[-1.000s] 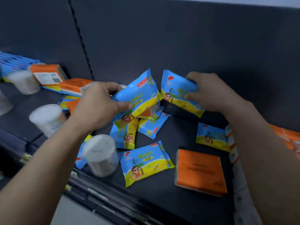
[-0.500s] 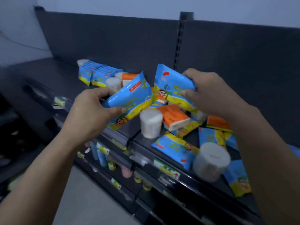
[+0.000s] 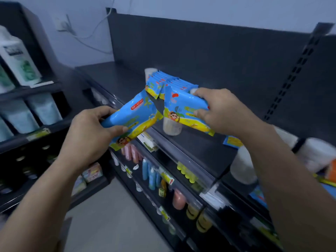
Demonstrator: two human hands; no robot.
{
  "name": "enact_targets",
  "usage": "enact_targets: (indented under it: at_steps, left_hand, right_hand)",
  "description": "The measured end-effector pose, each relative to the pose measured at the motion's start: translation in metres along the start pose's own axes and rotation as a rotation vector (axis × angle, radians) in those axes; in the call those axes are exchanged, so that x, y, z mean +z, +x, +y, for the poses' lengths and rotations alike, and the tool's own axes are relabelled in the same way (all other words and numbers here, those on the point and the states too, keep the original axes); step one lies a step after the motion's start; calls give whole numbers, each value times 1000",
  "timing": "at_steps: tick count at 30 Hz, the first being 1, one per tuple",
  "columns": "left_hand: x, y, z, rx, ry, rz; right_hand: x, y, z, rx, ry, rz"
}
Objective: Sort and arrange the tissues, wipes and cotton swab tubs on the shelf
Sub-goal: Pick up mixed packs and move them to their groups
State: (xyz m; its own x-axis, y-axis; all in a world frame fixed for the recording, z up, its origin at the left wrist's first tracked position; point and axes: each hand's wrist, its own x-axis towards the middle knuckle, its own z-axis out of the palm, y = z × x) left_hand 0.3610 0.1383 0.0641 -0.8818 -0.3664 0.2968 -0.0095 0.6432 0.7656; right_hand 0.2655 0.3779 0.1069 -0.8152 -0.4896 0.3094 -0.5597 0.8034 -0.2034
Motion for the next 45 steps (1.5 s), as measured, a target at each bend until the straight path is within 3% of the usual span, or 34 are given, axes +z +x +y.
enact_targets:
  at_steps: [16,34,42,45]
  left_hand:
    - [29,176,-54,40,81,-10]
    - [115,436,-157,379,206,-619]
    - [157,475,-164,584,120,-743]
    - [170,479,-165,605,111,-715]
  right_hand:
    - [48,166,49,76,24,117]
    - [148,285,21,528,-235,-189]
    - [173,299,23,673,-342,-254]
    - [178,305,30,681,-346,-280]
